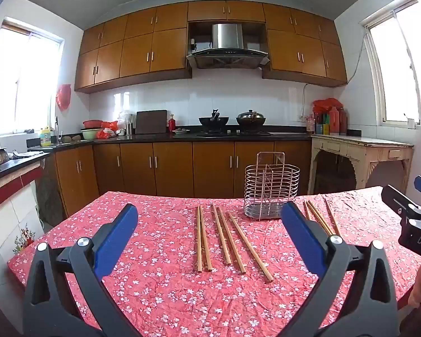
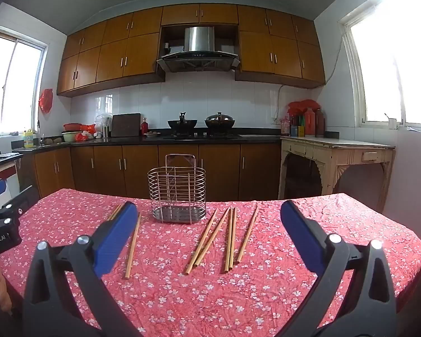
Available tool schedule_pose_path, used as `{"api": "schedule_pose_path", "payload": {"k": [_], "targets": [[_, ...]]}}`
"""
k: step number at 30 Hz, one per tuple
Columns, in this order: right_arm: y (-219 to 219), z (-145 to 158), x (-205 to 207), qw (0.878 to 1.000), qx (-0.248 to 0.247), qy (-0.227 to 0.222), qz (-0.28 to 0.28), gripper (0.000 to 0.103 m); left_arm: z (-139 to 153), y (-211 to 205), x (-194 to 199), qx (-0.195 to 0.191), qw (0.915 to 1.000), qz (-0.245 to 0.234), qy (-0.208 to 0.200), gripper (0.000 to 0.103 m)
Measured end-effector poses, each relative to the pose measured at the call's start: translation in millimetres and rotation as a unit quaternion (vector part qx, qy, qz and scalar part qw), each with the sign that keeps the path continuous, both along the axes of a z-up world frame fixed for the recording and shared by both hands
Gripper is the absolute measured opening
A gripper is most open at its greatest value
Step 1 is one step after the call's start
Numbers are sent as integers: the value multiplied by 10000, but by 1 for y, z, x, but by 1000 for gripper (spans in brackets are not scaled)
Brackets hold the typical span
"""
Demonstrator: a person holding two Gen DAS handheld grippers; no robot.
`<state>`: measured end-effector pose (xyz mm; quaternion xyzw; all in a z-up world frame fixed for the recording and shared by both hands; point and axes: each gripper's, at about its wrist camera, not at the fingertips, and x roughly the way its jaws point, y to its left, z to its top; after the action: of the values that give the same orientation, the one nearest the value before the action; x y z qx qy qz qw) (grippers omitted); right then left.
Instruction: Organize utensils
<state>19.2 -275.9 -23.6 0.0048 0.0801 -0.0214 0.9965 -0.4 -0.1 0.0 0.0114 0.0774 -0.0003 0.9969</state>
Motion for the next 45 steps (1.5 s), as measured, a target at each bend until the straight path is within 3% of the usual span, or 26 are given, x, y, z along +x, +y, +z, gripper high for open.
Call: {"api": "schedule_pose_path", "payload": {"k": [45], "targets": [[-1,-2,0,10000,34,-16,1,99,2,0,1,-15,10000,-12,62,101]]}}
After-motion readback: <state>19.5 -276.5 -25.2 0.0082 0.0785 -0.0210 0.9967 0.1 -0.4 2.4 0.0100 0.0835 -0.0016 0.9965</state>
